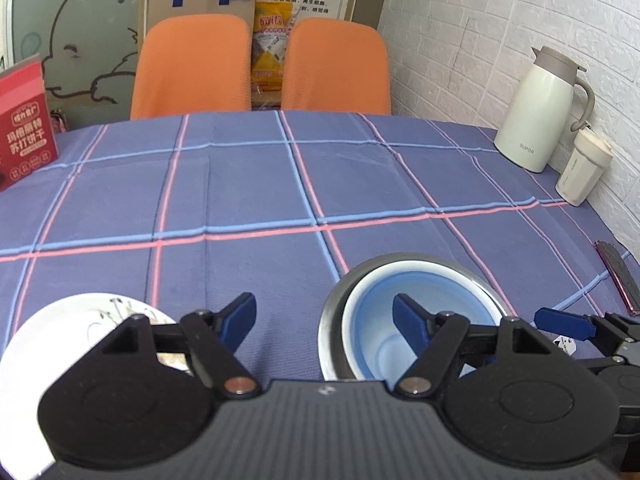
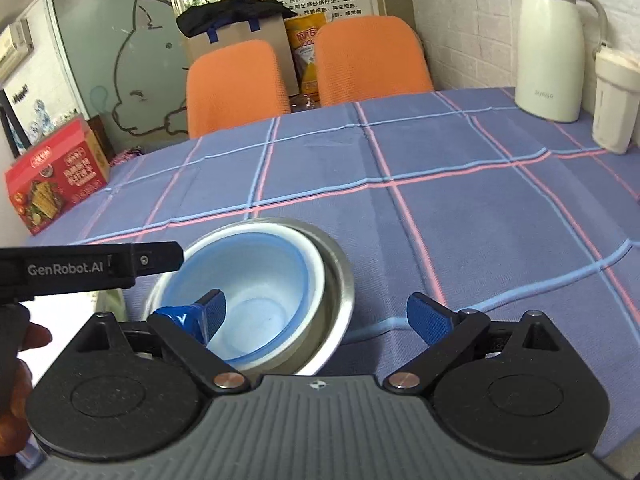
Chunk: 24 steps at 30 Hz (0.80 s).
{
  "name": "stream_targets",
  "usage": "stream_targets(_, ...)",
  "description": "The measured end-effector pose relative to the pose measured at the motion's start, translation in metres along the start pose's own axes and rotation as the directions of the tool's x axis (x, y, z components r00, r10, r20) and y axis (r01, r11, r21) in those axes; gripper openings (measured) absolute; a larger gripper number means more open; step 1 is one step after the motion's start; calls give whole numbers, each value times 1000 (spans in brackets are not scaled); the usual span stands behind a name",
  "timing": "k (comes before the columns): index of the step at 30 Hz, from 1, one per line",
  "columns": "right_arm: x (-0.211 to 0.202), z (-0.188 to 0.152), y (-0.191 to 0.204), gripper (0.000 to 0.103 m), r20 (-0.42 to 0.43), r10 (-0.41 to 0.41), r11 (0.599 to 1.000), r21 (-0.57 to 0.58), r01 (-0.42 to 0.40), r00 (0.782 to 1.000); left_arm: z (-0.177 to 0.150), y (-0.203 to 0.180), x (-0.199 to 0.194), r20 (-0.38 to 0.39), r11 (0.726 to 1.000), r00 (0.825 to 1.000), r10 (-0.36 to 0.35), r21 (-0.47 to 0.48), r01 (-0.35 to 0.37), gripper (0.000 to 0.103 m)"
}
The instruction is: Organize plates and bowls
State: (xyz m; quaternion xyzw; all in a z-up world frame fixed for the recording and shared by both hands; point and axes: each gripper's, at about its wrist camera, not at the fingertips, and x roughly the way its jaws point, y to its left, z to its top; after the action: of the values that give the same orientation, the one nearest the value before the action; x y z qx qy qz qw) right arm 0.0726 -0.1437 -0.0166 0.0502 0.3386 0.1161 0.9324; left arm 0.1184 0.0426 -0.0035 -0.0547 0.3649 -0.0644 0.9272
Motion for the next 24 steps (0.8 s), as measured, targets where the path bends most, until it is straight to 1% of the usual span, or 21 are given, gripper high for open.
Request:
stream_targets(3,8,3,-2,85,-9,-22,1000,-19,22,1000,0,0,9,-24,1000,1000,-18,-7,18,76)
stream_targets(8,22,1,-8,85,-59,-2,1000,8,3,998,2,-5,20,-45,1000,999,-19,10,20,76)
stream_targets(12,27,1,-6,85,-73,4,1000,7,-4,997,2,-6,27,-61,1000,998,-20,16,21,76)
stream_targets(15,29,1,-5,85,-77,1,1000,-9,-2,997,2,-10,33,-79,999,997,-25,40,28,76)
stream_targets(19,33,0,-3,85,-90,-29,999,-31,26,996,4,-14,45,-124,997,992,-27,71,36,76)
stream_targets(22,36,-2,3,86,-93,-59,996,-77,52,994,3,-17,51,-141,994,990,-10,107,26,76)
stream_targets(24,36,-3,6,86,-90,-54,995,-83,46,994,2,-18,55,-149,992,989,-5,120,23,77)
